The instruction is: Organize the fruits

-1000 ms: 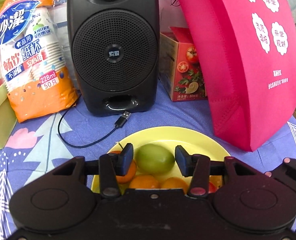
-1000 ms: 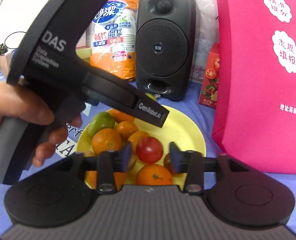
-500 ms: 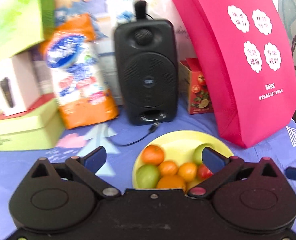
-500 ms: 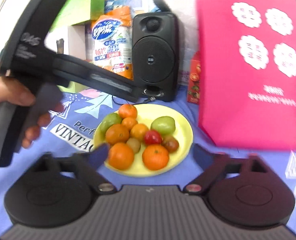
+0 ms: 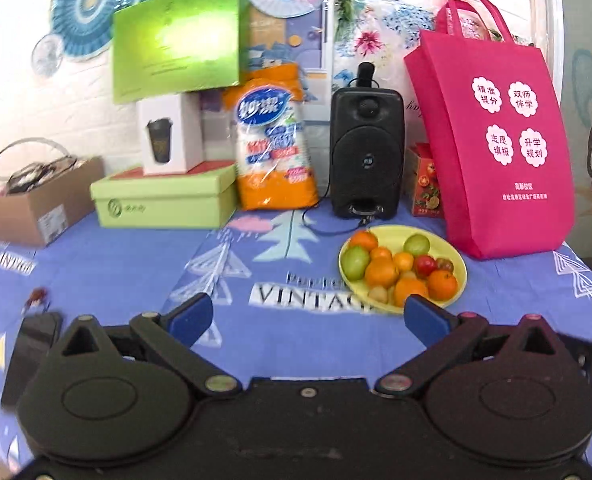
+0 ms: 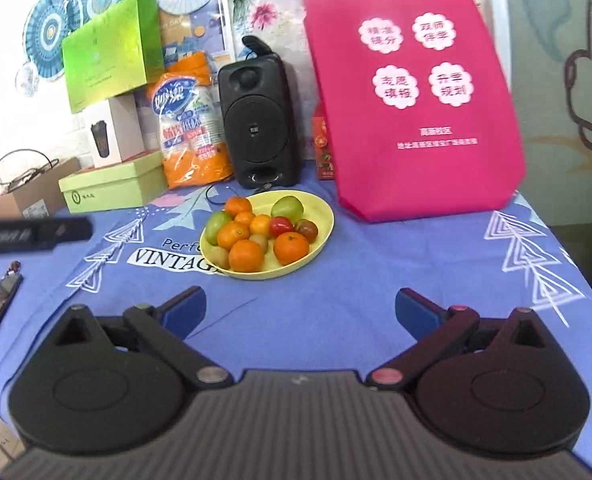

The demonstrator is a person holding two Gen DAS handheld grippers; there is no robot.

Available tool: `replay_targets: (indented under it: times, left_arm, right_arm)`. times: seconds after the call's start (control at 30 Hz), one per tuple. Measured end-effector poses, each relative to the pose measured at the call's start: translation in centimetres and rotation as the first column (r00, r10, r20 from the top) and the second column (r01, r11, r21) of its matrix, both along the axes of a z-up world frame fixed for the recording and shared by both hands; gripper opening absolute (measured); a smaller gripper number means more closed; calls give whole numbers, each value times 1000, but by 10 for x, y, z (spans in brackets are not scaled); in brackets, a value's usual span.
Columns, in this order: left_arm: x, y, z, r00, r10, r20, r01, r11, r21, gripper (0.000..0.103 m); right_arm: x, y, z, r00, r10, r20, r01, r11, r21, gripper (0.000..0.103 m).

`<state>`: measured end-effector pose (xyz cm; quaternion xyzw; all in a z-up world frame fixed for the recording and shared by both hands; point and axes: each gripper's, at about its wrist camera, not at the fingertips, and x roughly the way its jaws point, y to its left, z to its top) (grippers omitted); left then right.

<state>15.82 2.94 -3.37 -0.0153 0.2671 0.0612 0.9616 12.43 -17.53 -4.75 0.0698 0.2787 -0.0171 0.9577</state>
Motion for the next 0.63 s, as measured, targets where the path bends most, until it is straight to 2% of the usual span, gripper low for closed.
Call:
replay_targets:
  times: [0.23,0.4,0.47,0.53,0.63]
  left_arm:
    - [-47,8,2,1000,26,16,-27,1000,16,103]
    - [-59,11,4,997,78,23,-79,996,45,103]
    - [-68,11,5,993,107,55,-109,993,53,103]
    - [-75,12,8,990,120,73,-123,992,39,103]
    - [-77,21,13,994,90,60,-88,995,-37,103]
  right_arm:
    - [-27,23,17,998,43,38,-42,998,-49,103]
    - [-36,38,24,996,79,51,-74,993,-89,103]
    - [-38,43,24,995,90,50,-84,991,-103,103]
    - [-40,45,24,994,95,48,-89,990,-112,103]
    - [-42,48,24,994,101,47,-95,988,-121,103]
